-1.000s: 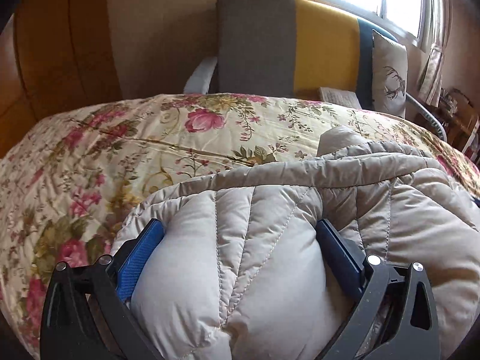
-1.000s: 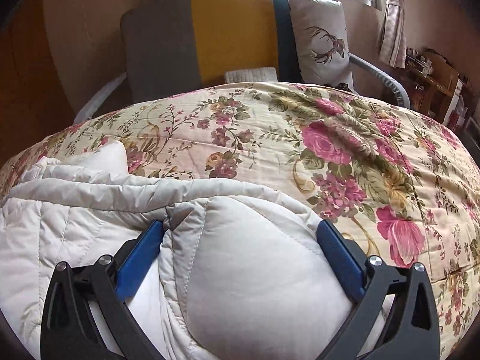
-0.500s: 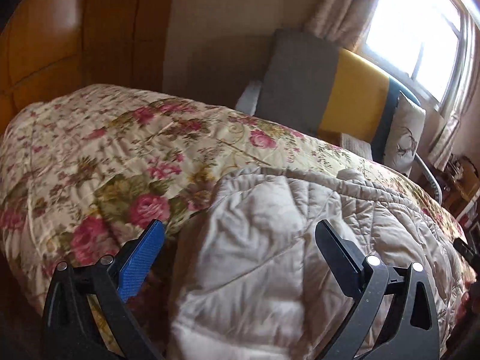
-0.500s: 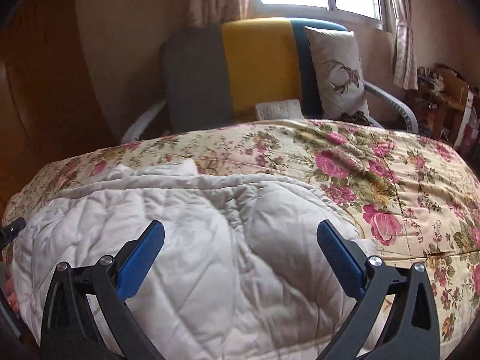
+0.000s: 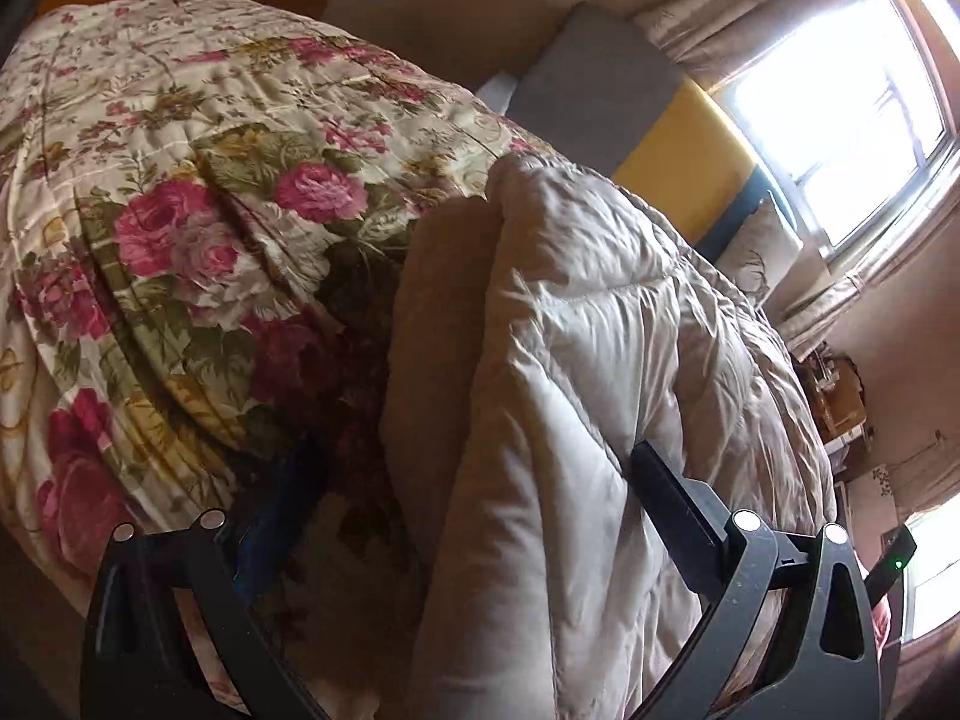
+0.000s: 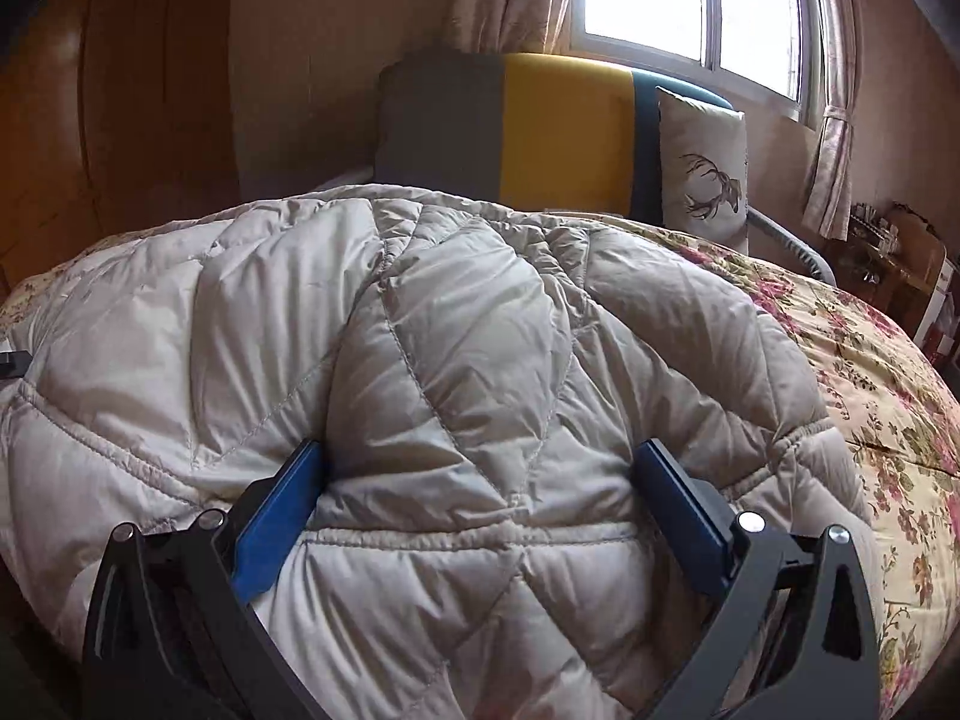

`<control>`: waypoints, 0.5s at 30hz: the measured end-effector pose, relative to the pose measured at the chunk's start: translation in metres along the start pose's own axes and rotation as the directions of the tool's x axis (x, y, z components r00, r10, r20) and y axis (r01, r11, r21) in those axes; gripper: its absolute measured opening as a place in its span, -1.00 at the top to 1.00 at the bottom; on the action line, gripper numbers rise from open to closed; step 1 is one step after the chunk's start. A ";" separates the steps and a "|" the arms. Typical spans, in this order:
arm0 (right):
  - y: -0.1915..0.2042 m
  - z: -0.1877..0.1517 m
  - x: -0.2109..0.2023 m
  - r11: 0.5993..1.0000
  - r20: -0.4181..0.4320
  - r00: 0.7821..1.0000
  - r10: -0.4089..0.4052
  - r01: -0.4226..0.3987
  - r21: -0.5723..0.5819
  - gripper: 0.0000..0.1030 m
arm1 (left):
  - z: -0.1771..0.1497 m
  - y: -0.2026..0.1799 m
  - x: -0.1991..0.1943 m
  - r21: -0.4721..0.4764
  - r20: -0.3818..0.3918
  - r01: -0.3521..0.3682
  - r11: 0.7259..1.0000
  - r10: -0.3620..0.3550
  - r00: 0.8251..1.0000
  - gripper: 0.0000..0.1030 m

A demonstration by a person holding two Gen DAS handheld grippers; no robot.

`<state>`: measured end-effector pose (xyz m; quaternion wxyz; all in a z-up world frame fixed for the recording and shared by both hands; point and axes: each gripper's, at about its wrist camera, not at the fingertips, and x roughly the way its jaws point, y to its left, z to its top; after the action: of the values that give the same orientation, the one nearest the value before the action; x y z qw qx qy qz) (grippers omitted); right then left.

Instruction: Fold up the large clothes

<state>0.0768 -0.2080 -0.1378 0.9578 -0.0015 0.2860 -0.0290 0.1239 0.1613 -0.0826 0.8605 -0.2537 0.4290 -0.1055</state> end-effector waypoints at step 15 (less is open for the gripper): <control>-0.003 -0.004 -0.005 1.000 -0.006 1.000 -0.017 0.017 0.006 -0.97 | 0.008 0.013 0.019 -0.307 0.016 0.231 0.923 -0.238 0.971 0.40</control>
<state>0.0703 -0.2107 -0.1382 0.9567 -0.0009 0.2887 -0.0378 0.1413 0.1680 -0.0983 0.7871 -0.4326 0.4160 -0.1425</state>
